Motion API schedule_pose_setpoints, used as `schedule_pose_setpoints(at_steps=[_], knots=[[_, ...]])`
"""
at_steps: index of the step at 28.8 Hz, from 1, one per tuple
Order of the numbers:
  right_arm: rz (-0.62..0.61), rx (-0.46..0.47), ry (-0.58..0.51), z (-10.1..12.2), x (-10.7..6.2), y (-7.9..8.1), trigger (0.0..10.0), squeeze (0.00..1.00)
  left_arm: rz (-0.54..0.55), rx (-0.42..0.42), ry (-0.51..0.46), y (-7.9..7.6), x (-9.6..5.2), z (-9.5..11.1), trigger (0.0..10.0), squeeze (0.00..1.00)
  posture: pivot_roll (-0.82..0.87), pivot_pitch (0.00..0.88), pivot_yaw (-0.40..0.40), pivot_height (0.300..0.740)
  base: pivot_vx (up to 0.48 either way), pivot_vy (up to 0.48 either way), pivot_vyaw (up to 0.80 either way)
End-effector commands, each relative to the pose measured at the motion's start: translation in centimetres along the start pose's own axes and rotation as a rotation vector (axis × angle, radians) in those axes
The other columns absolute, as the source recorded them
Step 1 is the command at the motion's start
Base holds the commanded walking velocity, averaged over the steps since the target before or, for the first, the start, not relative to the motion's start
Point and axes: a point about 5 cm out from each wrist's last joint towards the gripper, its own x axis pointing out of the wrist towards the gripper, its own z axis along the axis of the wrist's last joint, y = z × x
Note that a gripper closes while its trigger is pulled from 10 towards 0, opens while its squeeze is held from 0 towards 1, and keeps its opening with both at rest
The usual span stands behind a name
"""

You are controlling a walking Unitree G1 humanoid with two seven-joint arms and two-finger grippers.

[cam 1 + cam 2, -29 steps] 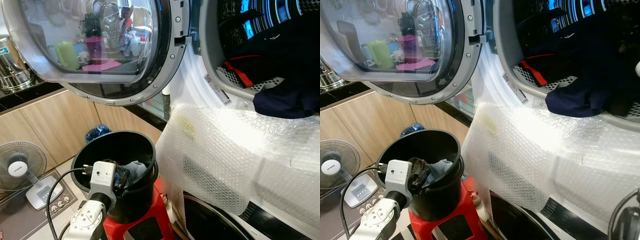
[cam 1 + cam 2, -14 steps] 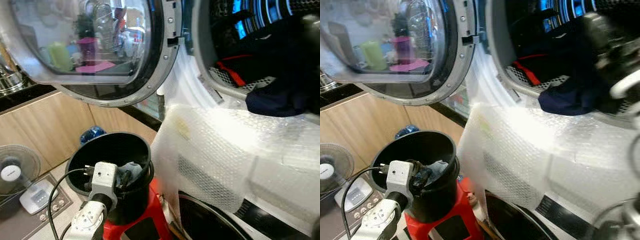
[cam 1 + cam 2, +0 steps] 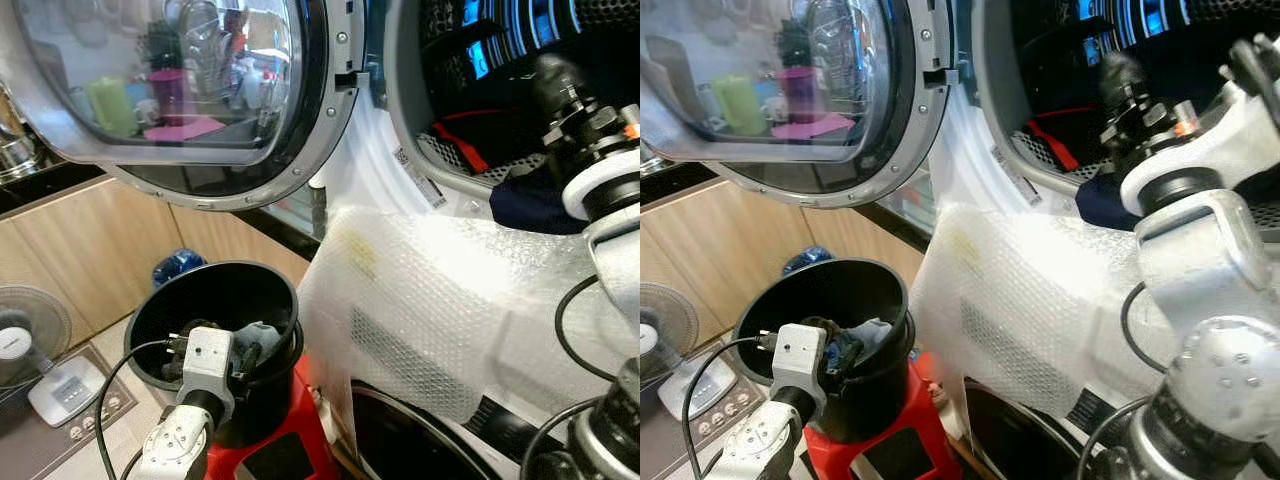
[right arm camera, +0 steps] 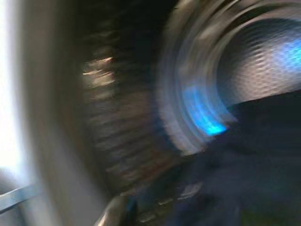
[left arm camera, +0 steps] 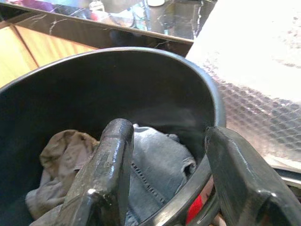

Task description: Clothes washing

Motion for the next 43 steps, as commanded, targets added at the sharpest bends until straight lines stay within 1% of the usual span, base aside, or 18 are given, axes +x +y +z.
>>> schedule_pose_setpoints(at_steps=[1,4,7,13,21,24,26,29,30,31,32,33,34,36,38,40,41,43], knots=[[-0.024,-0.015,-0.033,0.2,-0.3,0.2,10.0,0.0,0.007,-0.003,0.001,0.1,0.1,-0.1,10.0,0.0,-0.04,0.034,0.028,0.74,0.0,0.0,0.0],[0.008,-0.072,-0.021,-0.2,-0.5,1.0,10.0,0.0,0.009,-0.003,0.0,0.2,0.1,-0.1,10.0,0.0,-0.04,0.033,0.025,0.74,0.0,0.0,0.0],[-0.034,-0.136,-0.015,-0.7,-0.6,0.9,10.0,0.0,0.014,-0.002,-0.001,0.3,0.1,-0.1,10.0,0.0,-0.04,0.031,0.023,0.74,0.0,0.0,0.0],[-0.082,-0.123,0.02,-2.0,-0.2,0.9,10.0,0.0,0.017,-0.004,-0.006,0.3,0.2,0.1,10.0,0.0,-0.03,0.024,0.023,0.74,0.0,0.0,0.0],[-0.195,-0.203,0.147,-4.7,1.6,-0.6,10.0,0.0,0.021,-0.004,-0.013,0.3,0.4,0.3,10.0,0.0,-0.02,0.017,0.021,0.74,0.0,0.0,0.0],[-0.231,-0.178,0.2,-5.6,2.5,-1.1,10.0,0.0,0.026,-0.002,-0.014,0.4,0.4,0.3,10.0,0.0,-0.01,0.014,0.022,0.74,0.0,0.0,0.0],[-0.257,-0.196,0.212,-5.9,3.6,-1.4,10.0,0.0,0.027,-0.002,-0.016,0.4,0.4,0.4,10.0,0.0,-0.01,0.012,0.022,0.74,0.0,0.0,0.0],[-0.257,-0.202,0.192,-5.7,4.9,-1.2,10.0,0.0,0.03,0.0,-0.02,0.5,0.4,0.5,10.0,0.0,-0.01,0.01,0.021,0.74,0.0,0.0,0.0],[-0.257,-0.202,0.192,-5.7,4.9,-1.2,10.0,0.0,0.03,0.0,-0.02,0.5,0.4,0.5,10.0,0.0,-0.01,0.01,0.021,0.74,0.0,0.0,0.0],[-0.258,-0.214,0.176,-5.5,5.5,-1.1,10.0,0.0,0.03,0.0,-0.022,0.5,0.5,0.6,10.0,0.0,-0.01,0.01,0.021,0.74,0.0,0.0,0.0],[-0.256,-0.229,0.158,-5.3,6.7,-0.9,10.0,0.0,0.03,-0.001,-0.024,0.5,0.6,0.7,10.0,0.0,-0.01,0.007,0.021,0.74,0.0,0.0,0.0],[-0.256,-0.23,0.155,-5.2,7.1,-0.9,10.0,0.0,0.03,-0.001,-0.025,0.5,0.6,0.7,10.0,0.0,-0.01,0.007,0.021,0.74,0.0,0.0,0.0],[-0.256,-0.218,0.141,-4.9,8.2,-0.7,10.0,0.0,0.029,0.0,-0.026,0.5,0.6,0.7,10.0,0.0,-0.01,0.005,0.02,0.74,0.0,0.0,0.0],[-0.251,-0.212,0.134,-4.6,9.1,-0.4,10.0,0.0,0.027,0.002,-0.027,0.5,0.7,0.8,10.0,0.0,-0.01,0.005,0.02,0.74,0.0,0.0,0.0],[-0.26,-0.212,0.109,-3.9,11.4,-0.6,10.0,0.0,0.025,0.002,-0.028,0.4,0.8,0.9,10.0,0.0,-0.01,0.002,0.021,0.74,0.0,0.0,0.0],[-0.266,-0.225,0.099,-3.6,12.2,-0.7,10.0,0.0,0.024,0.003,-0.028,0.4,0.8,0.9,10.0,0.0,-0.01,0.002,0.024,0.74,0.0,0.0,0.0],[-0.281,-0.225,0.088,-3.1,13.2,-1.0,10.0,0.0,0.024,0.003,-0.03,0.5,0.8,1.0,10.0,0.0,-0.01,0.004,0.023,0.74,0.0,0.0,0.0],[-0.286,-0.223,0.085,-3.0,13.4,-1.1,10.0,0.0,0.024,0.004,-0.03,0.5,0.9,1.0,10.0,0.0,-0.01,0.004,0.023,0.74,0.0,0.0,0.0]])
